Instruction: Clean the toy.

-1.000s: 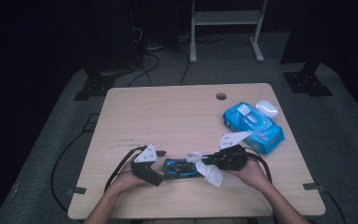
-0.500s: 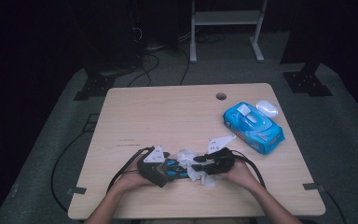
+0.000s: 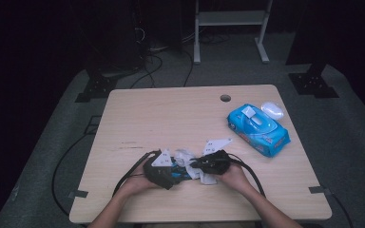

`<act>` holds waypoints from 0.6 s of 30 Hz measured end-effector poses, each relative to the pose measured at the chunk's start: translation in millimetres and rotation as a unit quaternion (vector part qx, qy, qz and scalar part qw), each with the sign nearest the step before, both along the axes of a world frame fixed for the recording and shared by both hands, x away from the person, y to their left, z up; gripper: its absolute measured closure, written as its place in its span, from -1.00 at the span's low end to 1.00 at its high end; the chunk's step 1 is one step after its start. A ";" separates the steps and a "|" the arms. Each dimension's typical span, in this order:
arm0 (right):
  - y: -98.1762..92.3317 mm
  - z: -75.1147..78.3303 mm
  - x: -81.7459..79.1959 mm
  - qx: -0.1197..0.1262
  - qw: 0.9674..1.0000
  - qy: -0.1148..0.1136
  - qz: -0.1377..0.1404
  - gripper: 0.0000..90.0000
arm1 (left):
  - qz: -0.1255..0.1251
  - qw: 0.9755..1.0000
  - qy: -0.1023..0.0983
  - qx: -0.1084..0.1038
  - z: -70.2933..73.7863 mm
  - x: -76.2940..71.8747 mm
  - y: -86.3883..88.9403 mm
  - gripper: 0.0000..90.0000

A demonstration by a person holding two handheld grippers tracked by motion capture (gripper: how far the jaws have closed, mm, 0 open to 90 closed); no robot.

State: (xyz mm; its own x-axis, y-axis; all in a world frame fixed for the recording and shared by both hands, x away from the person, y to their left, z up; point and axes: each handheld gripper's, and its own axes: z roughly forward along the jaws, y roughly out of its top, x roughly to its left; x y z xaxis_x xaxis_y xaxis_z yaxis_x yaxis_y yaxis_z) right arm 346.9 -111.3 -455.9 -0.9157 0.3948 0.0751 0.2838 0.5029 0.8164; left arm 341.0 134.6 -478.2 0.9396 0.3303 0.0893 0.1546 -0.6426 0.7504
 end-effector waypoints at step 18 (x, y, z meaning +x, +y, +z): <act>-12.9 -8.8 0.1 0.005 1.000 0.010 -0.017 0.85 | 0.021 1.000 -0.009 -0.001 -1.2 3.2 1.7 -0.65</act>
State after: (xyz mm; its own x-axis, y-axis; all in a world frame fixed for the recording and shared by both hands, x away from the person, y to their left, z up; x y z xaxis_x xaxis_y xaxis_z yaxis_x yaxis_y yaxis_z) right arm 346.9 -124.2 -464.7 -0.9001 0.4244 0.0982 0.3174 0.4845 0.8152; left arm 344.3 136.3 -479.3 0.9234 0.3688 0.1063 0.1667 -0.6349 0.7544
